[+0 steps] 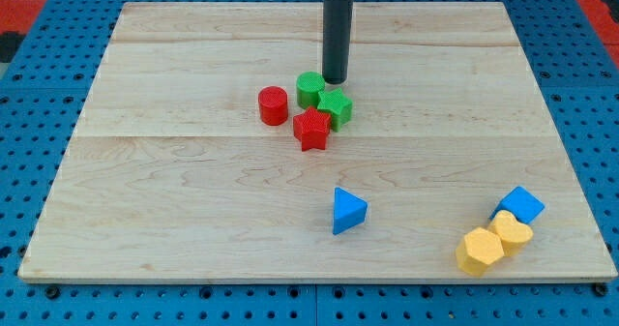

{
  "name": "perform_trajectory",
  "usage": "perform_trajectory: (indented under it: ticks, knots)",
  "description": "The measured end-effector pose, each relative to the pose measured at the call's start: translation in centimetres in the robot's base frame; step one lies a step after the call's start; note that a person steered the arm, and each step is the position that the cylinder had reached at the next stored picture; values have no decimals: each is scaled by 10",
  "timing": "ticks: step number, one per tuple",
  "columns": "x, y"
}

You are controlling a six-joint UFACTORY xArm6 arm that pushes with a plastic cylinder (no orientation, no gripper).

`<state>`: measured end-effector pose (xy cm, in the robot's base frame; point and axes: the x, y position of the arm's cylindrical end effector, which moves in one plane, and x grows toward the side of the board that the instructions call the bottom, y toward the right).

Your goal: Move your arm to the bottom right corner of the board

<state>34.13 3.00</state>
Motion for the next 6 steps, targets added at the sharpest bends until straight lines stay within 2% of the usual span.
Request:
perform_trajectory:
  ticks: [3, 5, 6]
  knots:
    - [-4, -8]
    - [10, 111]
    - [4, 118]
